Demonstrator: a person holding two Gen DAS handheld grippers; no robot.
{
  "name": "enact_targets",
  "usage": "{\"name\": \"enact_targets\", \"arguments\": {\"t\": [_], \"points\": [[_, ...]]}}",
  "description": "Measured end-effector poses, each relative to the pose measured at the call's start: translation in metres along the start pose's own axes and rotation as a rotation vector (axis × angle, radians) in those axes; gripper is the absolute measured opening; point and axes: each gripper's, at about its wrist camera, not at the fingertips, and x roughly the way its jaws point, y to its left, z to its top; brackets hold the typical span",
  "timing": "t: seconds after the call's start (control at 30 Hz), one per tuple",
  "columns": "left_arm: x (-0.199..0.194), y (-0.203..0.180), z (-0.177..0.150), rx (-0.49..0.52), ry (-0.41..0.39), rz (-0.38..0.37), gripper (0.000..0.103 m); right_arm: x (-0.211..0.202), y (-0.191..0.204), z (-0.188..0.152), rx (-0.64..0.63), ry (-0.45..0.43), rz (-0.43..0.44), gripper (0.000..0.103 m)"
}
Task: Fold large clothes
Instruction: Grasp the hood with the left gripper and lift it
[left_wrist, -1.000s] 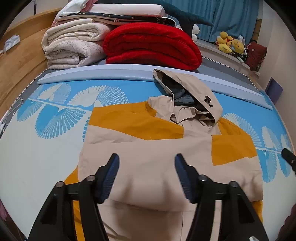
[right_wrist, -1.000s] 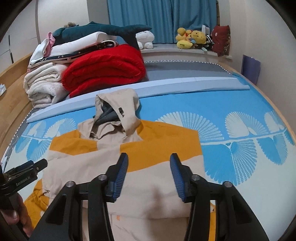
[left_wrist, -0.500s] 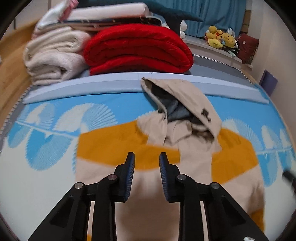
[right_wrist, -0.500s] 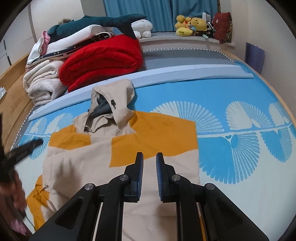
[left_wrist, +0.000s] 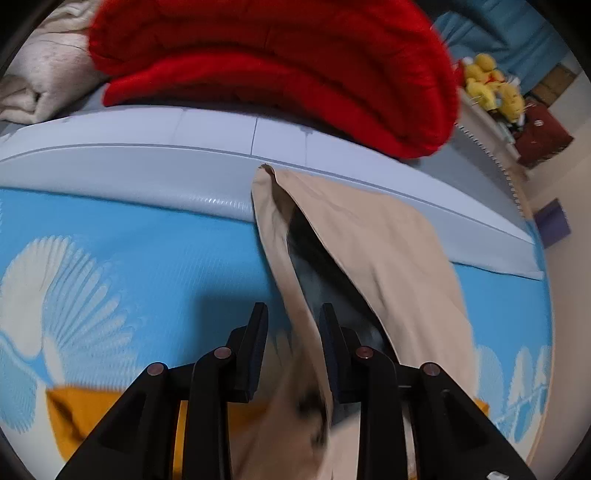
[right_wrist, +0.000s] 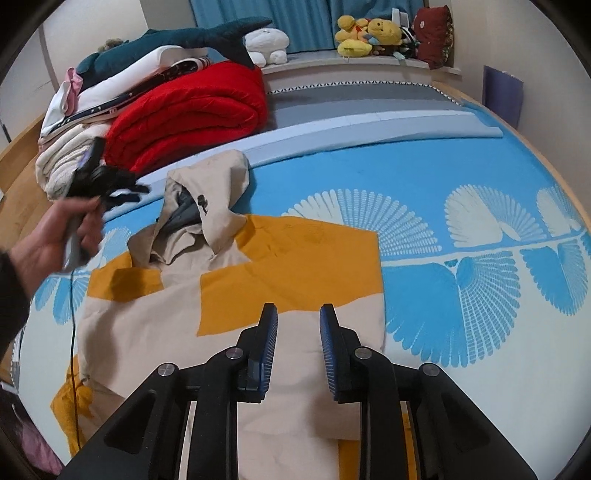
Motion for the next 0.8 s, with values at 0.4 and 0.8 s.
{"name": "enact_targets", "arguments": {"t": [0.4, 0.8], "points": [[0.050, 0.013, 0.024, -0.108, 0.039, -0.040, 0.005, 0.018, 0.002, 0.000, 0.004, 0.043, 0.001, 0.025], [-0.184, -0.076, -0.146, 0.466, -0.270, -0.133, 0.000, -0.013, -0.011, 0.012, 0.067, -0.030, 0.005, 0.025]]}}
